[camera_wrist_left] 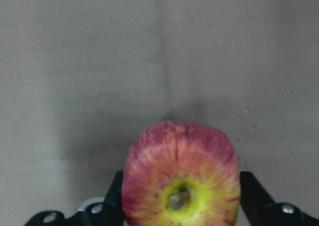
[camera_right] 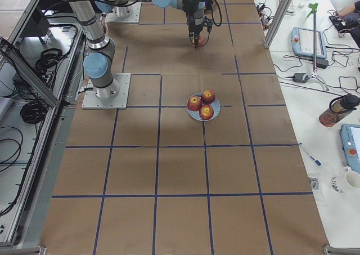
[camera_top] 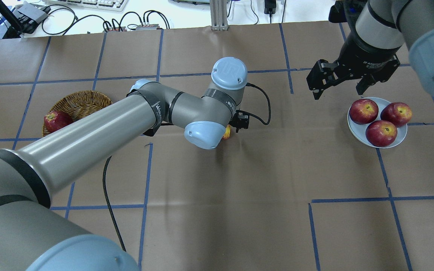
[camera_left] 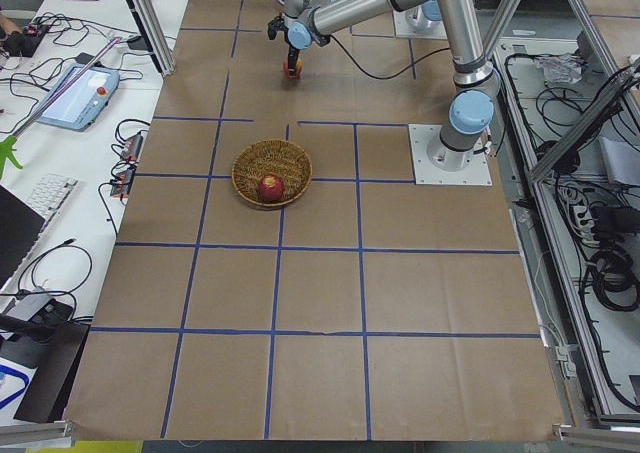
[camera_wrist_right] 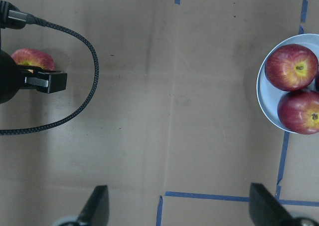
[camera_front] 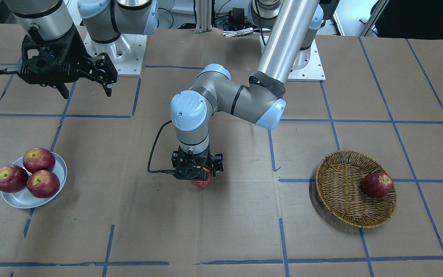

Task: Transfer apple from basket to plate
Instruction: 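Set the apple on the table and open the left gripper, withdrawing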

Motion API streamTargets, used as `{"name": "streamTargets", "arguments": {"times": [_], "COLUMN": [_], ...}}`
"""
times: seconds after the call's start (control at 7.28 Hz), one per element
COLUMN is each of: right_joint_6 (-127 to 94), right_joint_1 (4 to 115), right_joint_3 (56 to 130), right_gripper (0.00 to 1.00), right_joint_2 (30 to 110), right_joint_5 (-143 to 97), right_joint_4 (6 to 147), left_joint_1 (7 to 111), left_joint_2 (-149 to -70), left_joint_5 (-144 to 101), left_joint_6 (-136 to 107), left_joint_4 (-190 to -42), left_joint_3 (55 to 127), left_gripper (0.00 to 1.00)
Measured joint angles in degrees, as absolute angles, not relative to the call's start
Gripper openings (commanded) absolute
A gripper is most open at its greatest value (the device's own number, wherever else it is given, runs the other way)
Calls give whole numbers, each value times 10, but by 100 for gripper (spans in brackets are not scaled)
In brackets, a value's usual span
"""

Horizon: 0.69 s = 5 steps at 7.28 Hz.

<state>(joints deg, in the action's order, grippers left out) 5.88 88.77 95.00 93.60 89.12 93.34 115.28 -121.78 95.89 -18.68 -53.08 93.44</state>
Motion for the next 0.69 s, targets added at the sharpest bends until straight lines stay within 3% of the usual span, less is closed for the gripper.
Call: {"name": "streamTargets", "arguments": {"times": [0.27, 0.69], "right_joint_6": [59, 59], "right_joint_1": [888, 888], "right_joint_3": [950, 949], "right_gripper": [100, 100], "right_joint_2": [936, 936], "right_joint_5": [891, 892], "right_joint_4": [933, 934], "left_joint_1": [1137, 1076], "left_joint_2": [-1166, -1006], "left_joint_5": [958, 954], "left_joint_6": [-174, -75], "left_joint_4": [-589, -732], "left_joint_3": [929, 942], "left_gripper": [100, 99]}}
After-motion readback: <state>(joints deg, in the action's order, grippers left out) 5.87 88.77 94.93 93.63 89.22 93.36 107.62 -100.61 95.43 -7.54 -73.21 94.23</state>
